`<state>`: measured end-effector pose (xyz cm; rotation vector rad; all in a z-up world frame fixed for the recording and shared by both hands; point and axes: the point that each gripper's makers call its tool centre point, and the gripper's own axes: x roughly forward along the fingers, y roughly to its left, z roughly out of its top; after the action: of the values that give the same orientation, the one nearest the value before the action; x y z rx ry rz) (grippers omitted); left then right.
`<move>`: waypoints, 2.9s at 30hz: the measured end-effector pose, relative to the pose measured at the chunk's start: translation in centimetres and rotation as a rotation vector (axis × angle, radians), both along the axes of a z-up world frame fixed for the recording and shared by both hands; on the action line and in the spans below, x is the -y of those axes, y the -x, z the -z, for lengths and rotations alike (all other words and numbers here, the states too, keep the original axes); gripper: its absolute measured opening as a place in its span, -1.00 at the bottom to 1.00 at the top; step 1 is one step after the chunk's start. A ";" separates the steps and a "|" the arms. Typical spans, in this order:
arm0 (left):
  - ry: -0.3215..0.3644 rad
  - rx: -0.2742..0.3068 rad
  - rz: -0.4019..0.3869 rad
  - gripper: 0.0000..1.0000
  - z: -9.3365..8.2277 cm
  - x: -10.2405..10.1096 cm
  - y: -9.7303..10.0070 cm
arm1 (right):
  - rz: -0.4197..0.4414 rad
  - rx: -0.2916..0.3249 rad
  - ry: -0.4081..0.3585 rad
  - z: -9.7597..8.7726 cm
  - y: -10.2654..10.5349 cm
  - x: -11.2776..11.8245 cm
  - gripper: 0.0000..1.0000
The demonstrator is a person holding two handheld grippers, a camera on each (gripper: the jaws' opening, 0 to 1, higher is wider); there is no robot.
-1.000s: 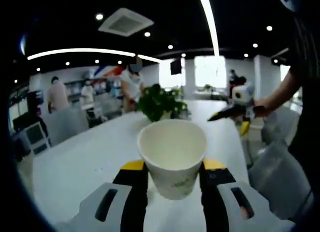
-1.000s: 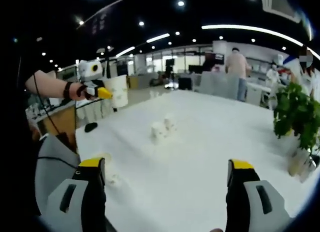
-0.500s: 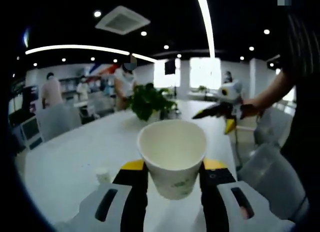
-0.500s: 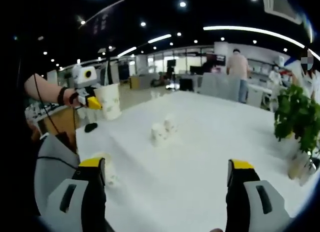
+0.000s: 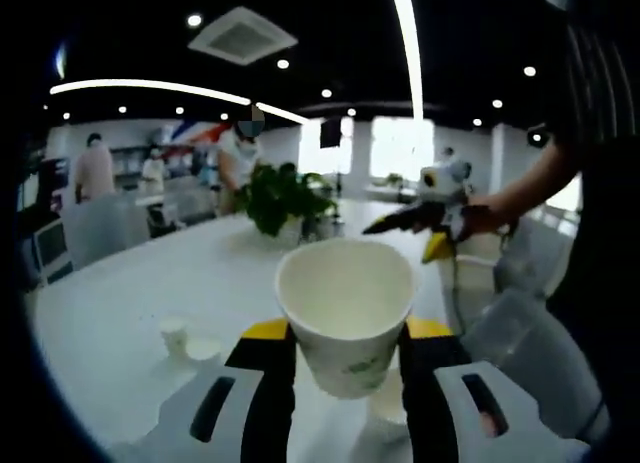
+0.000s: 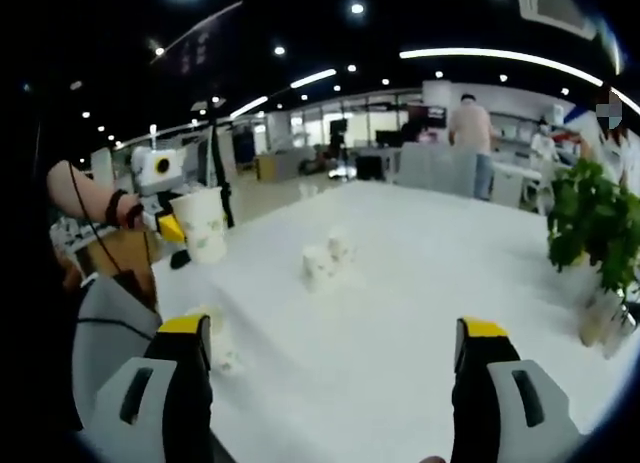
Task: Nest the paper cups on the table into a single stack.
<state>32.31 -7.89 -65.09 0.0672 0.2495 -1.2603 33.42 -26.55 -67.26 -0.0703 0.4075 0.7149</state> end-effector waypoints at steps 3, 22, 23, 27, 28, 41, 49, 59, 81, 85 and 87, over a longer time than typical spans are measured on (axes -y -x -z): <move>-0.008 -0.007 0.008 -0.22 0.6 0.4 0.6 | 0.007 -0.005 -0.008 0.0 0.0 0.1 1.00; -0.037 -0.033 0.081 -0.20 3.6 2.5 4.0 | 0.021 -0.025 -0.010 0.6 0.5 0.2 1.00; -0.039 -0.034 0.084 -0.20 3.7 2.5 4.1 | 0.022 -0.026 -0.010 0.7 0.5 0.3 1.00; -0.048 -0.041 0.087 -0.19 4.4 2.6 4.3 | 0.026 -0.032 -0.011 0.9 0.7 0.3 1.00; -0.056 -0.039 0.091 -0.19 4.6 2.7 4.5 | 0.027 -0.031 -0.012 0.9 0.8 0.3 1.00; -0.069 -0.048 0.107 -0.18 6.1 3.2 4.9 | 0.042 -0.043 -0.015 1.1 1.2 0.7 1.00; -0.085 -0.041 0.109 -0.18 6.9 3.1 5.0 | 0.053 -0.048 -0.013 1.2 1.5 1.1 1.00; -0.124 -0.037 0.124 -0.17 8.2 2.9 5.4 | 0.056 -0.058 -0.014 1.4 2.0 0.9 1.00; -0.165 -0.054 0.099 -0.03 10.1 2.5 5.3 | 0.048 -0.074 -0.014 1.6 2.3 0.7 0.99; -0.167 -0.057 0.094 -0.01 10.2 2.2 5.4 | 0.048 -0.074 -0.019 1.6 2.3 0.5 0.99; -0.164 -0.061 0.090 -0.01 10.3 2.1 5.4 | 0.048 -0.074 -0.020 1.7 2.3 0.5 0.99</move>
<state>26.88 -9.96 -75.36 0.1825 0.4063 -1.3309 31.08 -27.07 -68.93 -0.0153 0.4710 0.6759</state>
